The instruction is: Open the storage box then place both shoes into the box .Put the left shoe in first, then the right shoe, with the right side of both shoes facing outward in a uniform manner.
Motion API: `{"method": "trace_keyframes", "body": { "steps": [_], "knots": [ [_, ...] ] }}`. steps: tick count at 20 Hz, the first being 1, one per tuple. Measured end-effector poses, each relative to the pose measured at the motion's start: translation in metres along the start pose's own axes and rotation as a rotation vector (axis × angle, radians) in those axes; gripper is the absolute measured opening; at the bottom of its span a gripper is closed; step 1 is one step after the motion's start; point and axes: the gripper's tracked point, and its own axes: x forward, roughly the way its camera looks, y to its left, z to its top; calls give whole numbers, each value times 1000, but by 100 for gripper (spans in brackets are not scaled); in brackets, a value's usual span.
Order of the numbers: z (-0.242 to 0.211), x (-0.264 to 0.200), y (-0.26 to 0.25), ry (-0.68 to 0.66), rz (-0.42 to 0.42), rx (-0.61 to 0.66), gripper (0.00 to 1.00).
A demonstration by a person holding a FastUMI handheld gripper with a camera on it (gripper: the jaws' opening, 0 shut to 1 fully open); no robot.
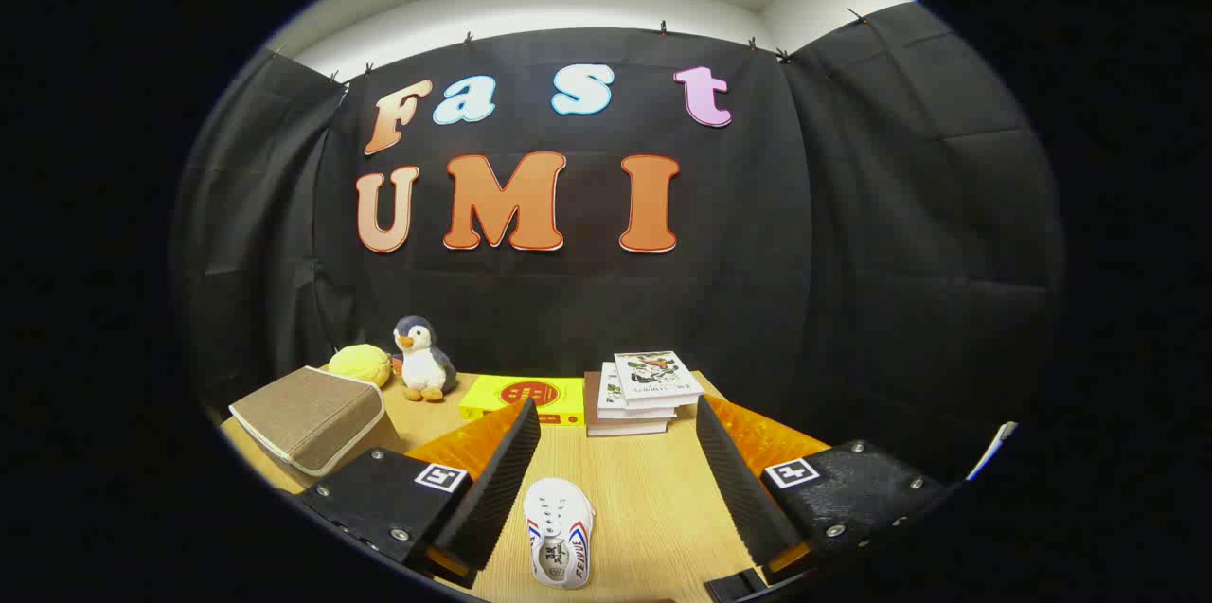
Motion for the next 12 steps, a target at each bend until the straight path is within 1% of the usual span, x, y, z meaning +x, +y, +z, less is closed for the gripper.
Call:
{"method": "trace_keyframes", "body": {
  "steps": [12],
  "knots": [
    [1,4,-7,-5,-10,-14,98]
  ]
}}
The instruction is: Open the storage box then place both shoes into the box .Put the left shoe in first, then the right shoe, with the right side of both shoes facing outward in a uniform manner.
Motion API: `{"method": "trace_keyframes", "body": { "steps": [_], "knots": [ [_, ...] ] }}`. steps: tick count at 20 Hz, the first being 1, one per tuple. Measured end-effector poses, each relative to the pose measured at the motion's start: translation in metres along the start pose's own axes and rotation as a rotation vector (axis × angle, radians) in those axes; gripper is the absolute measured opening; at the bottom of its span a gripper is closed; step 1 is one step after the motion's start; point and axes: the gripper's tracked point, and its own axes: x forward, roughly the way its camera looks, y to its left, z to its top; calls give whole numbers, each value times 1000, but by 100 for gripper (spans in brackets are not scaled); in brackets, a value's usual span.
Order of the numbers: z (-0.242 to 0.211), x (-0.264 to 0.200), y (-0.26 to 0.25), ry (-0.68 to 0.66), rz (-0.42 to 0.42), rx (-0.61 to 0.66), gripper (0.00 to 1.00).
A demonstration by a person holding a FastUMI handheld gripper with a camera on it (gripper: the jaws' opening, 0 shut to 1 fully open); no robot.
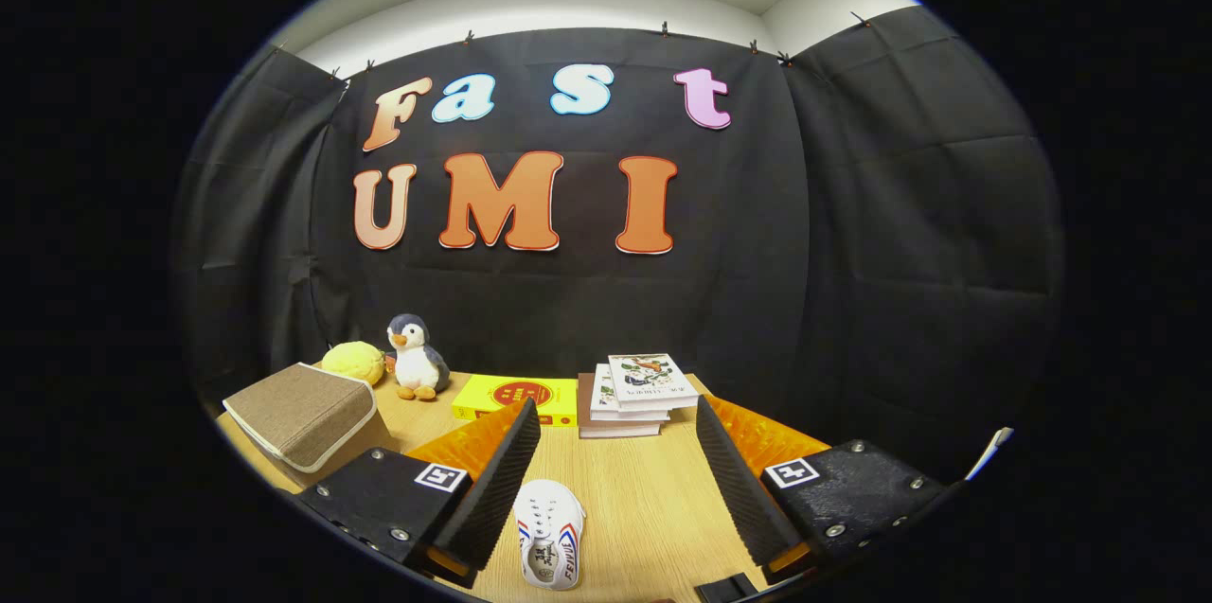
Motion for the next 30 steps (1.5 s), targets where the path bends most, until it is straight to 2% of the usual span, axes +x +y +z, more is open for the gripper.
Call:
{"method": "trace_keyframes", "body": {
  "steps": [6,12,19,24,27,30],
  "knots": [
    [-3,2,3,8,16,0,98],
    [-32,9,43,95,162,52,98],
    [-77,17,131,253,435,224,98],
    [-112,8,208,465,674,515,99],
    [-130,5,247,585,788,617,99],
    [-138,-2,290,713,919,786,99]
  ]
}}
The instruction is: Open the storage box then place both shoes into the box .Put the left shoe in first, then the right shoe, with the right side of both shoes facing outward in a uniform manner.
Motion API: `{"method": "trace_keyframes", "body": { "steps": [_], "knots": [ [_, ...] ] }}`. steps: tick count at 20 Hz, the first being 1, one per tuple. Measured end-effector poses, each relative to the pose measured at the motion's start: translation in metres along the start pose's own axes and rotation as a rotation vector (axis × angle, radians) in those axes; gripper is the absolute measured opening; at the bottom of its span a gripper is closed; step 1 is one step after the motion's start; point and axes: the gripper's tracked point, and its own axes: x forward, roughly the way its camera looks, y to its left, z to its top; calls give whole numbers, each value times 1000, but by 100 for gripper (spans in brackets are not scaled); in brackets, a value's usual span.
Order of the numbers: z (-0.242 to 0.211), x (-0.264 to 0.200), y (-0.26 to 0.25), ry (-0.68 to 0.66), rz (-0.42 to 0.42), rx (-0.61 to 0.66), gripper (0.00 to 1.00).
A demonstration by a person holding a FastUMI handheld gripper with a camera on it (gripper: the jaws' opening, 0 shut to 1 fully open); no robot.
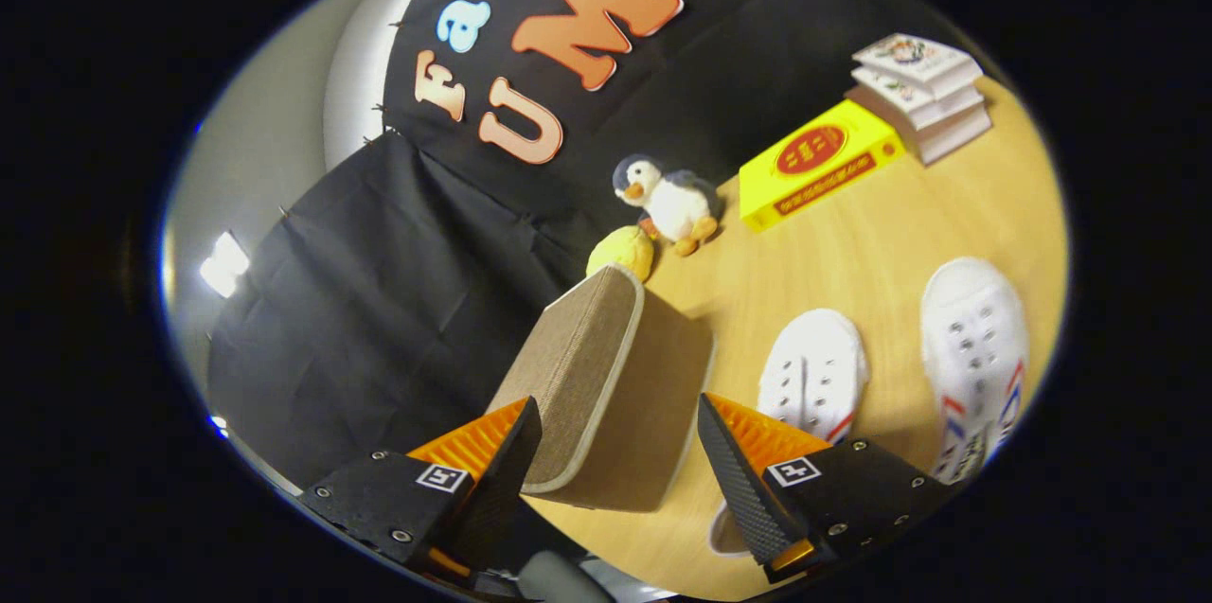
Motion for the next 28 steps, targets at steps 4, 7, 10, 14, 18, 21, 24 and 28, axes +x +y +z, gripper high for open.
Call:
{"method": "trace_keyframes", "body": {
  "steps": [4,7,10,14,18,21,24,28],
  "knots": [
    [-14,31,21,91,181,182,98],
    [-23,48,13,136,207,237,98],
    [-30,55,21,166,254,273,98],
    [-36,59,27,199,294,313,98],
    [-27,54,41,192,352,357,95],
    [-25,48,31,169,307,332,76],
    [-17,44,22,125,267,362,42],
    [1,35,48,58,316,388,1]
  ]
}}
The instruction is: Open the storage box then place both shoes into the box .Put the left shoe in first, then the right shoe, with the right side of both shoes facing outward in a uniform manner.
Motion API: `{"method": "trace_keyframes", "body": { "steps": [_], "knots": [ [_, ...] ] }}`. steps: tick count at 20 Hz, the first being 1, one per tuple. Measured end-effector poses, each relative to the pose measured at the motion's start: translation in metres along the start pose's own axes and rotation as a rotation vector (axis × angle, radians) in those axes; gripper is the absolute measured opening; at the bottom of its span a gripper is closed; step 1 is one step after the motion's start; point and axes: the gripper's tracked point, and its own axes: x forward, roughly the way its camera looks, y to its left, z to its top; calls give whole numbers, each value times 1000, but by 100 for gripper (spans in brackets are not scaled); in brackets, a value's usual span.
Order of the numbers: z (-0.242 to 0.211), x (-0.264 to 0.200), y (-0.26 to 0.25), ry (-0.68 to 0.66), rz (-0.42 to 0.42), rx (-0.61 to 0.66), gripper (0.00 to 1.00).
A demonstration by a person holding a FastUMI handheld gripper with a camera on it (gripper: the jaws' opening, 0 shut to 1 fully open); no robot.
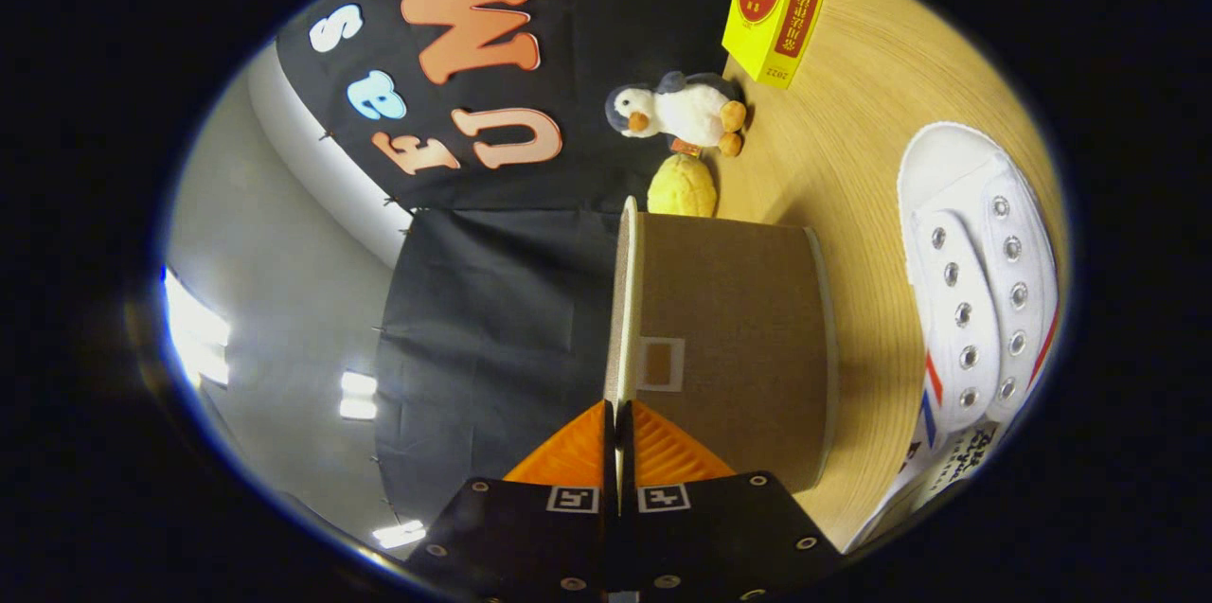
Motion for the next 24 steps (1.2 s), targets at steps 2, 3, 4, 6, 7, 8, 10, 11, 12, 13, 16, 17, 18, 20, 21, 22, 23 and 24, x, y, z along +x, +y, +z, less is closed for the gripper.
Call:
{"method": "trace_keyframes", "body": {
  "steps": [2,3,4,6,7,8,10,11,12,13,16,17,18,20,21,22,23,24],
  "knots": [
    [1,3,14,-5,-21,-73,0],
    [3,5,26,-6,-23,-93,0],
    [6,7,38,-12,-18,-107,0],
    [8,15,60,-9,-20,-141,0],
    [7,17,68,-3,-32,-177,0],
    [6,21,74,7,-53,-209,0],
    [6,32,95,19,-77,-248,0],
    [5,38,109,19,-82,-270,0],
    [3,46,121,22,-90,-299,0],
    [0,55,134,27,-102,-330,0],
    [-11,88,167,41,-140,-435,0],
    [-15,99,173,41,-153,-467,1],
    [-21,107,177,40,-174,-492,1],
    [-29,131,176,44,-225,-562,2],
    [-34,139,170,51,-256,-589,2],
    [-42,146,168,63,-267,-602,2],
    [-49,158,168,72,-273,-609,3],
    [-56,168,166,82,-280,-615,3]
  ]
}}
